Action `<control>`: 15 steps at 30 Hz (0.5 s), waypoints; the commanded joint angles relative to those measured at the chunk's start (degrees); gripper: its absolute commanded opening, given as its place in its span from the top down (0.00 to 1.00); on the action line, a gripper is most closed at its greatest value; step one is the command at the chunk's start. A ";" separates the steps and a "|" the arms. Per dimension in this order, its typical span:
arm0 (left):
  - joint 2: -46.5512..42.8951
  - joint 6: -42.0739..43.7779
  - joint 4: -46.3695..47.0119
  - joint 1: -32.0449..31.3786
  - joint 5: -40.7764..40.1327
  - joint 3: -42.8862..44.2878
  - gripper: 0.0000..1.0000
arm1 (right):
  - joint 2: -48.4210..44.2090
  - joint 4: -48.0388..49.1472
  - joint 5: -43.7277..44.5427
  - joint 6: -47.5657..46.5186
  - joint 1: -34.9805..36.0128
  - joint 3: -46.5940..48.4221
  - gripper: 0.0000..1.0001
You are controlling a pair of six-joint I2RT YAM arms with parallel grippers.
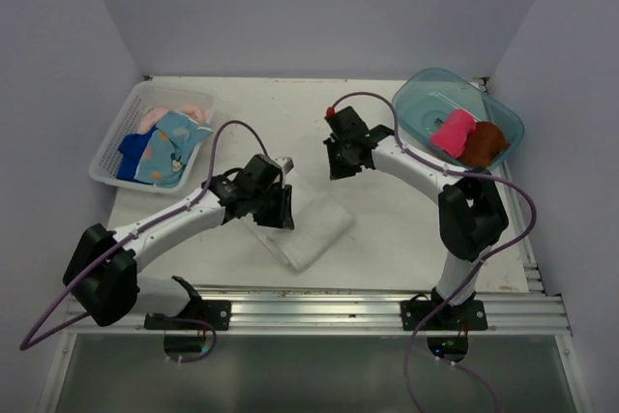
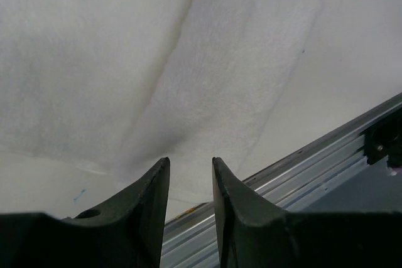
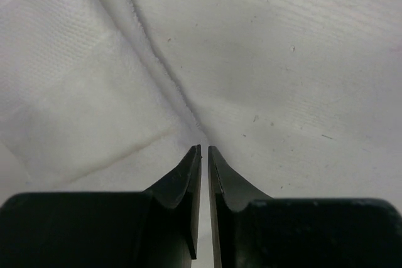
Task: Roll the towels
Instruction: Roll the towel
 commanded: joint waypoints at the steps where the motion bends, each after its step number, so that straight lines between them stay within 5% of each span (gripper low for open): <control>1: -3.14 3.01 -7.25 0.26 -5.12 8.10 0.63 | -7.44 -2.57 2.88 1.10 -0.40 1.26 0.86; 5: -2.35 3.89 -8.05 0.08 -6.17 9.43 0.62 | -15.96 -0.90 2.72 7.70 -1.28 -5.50 0.82; 9: -2.00 4.77 -7.00 -2.46 -7.14 9.34 0.53 | -24.58 5.41 -0.35 16.13 -1.36 -17.62 0.57; 15: -1.03 6.26 -8.04 -9.58 -12.94 9.79 0.34 | -33.03 22.72 -7.84 33.80 2.31 -38.28 0.36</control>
